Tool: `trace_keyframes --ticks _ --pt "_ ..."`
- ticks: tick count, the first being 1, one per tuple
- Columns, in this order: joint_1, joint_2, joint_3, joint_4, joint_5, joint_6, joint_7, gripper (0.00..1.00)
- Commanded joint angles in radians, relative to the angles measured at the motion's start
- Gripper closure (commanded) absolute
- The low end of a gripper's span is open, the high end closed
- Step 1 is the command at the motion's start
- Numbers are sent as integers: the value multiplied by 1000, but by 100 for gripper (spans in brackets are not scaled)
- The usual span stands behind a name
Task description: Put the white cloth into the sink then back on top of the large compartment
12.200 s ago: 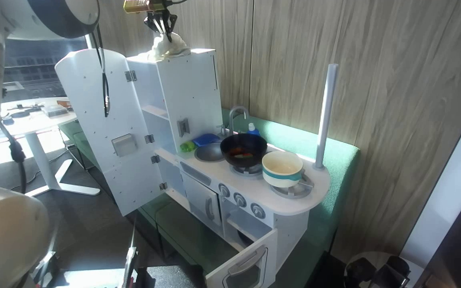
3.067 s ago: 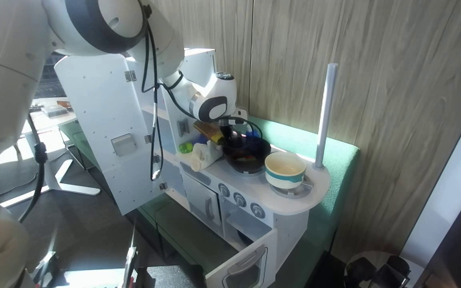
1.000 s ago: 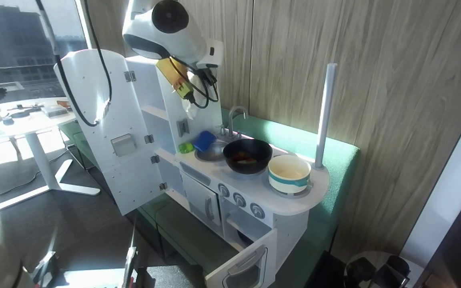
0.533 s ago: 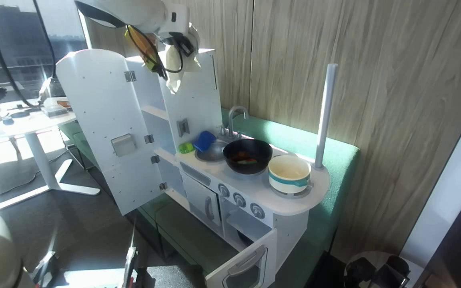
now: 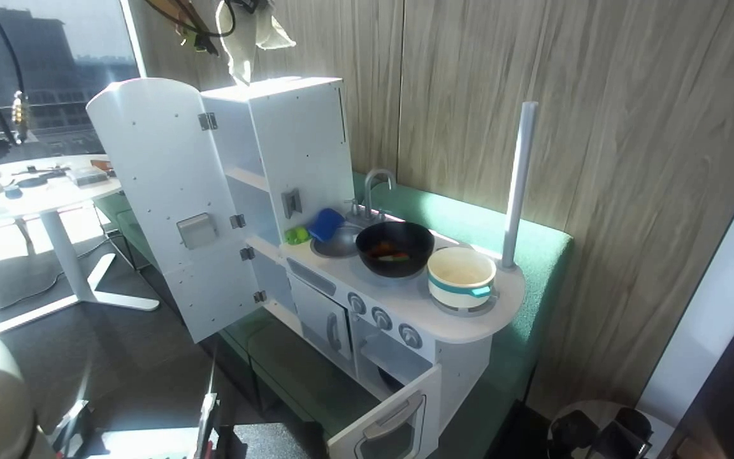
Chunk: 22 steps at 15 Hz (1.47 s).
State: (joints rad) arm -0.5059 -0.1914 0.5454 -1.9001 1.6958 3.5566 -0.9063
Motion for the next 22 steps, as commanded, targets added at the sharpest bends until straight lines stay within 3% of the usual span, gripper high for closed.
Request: trace_keyframes --ticks 1,4,7,8,9,11,17,18,22 --pt "32 217 73 207 -141 182 -5 94" --pt "62 374 107 341 -168 259 -103 94" --pt "105 497 99 467 -173 317 -193 93" --pt "115 527 97 510 -154 325 -238 87" --pt "125 553 97 549 -148 329 -265 57" --pt "130 573 99 583 -142 315 -297 50" --pt "120 556 96 593 -138 297 -275 5" --pt "112 549 93 589 -136 296 -260 0" --pt "47 502 96 531 -41 268 -250 0"
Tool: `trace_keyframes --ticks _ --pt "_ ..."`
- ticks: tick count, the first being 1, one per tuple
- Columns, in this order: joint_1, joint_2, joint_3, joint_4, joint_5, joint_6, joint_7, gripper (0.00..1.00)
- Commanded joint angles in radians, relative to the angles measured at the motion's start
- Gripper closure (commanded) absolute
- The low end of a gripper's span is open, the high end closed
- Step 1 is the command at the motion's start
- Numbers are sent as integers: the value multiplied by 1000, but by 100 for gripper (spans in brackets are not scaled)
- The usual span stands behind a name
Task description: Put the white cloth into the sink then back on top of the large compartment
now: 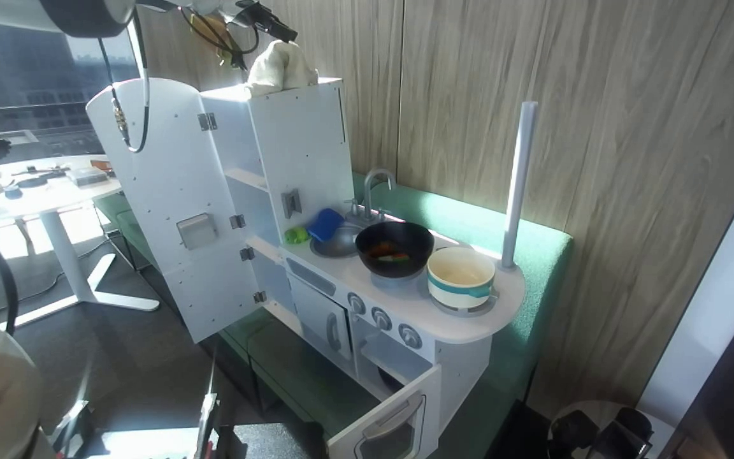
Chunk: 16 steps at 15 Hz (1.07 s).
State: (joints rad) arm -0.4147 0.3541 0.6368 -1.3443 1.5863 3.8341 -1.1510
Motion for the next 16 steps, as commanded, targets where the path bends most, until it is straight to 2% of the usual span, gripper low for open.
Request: trace_keyframes --ticks 1,7,9,13,16 --pt "-63 -60 4 -45 91 -16 4 0" --pt "-192 -156 -3 -223 280 -54 31 0" --pt "-243 -185 4 -292 392 -83 -8 0" --pt "-346 -215 22 -415 671 -116 -169 0" --pt "-376 -217 6 -475 744 -90 -217 0"
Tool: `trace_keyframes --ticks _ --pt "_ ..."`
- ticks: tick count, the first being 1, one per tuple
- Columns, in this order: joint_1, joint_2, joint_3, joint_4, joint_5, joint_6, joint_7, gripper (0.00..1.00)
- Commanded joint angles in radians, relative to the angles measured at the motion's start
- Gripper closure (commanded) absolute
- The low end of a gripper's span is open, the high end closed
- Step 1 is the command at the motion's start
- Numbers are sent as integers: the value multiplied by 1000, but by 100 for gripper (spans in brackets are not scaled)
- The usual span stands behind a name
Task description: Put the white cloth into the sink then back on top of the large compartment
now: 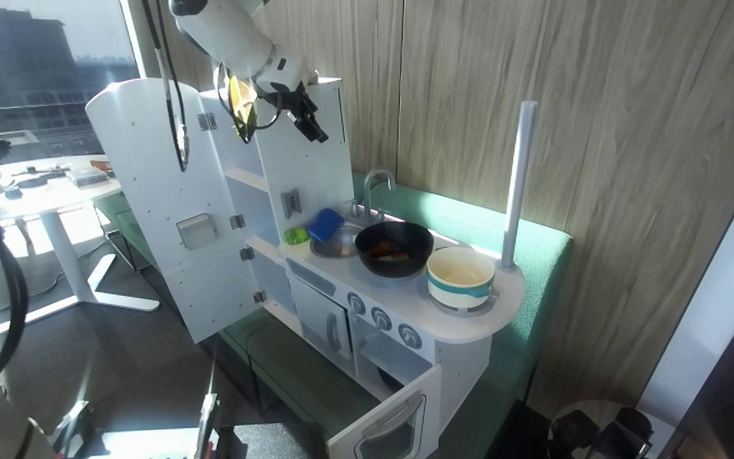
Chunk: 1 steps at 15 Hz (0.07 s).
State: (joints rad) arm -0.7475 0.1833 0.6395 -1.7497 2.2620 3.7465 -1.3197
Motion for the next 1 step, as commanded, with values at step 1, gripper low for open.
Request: trace_keyframes --ticks 1 --pt "-52 -50 -2 -88 74 -3 -45 0"
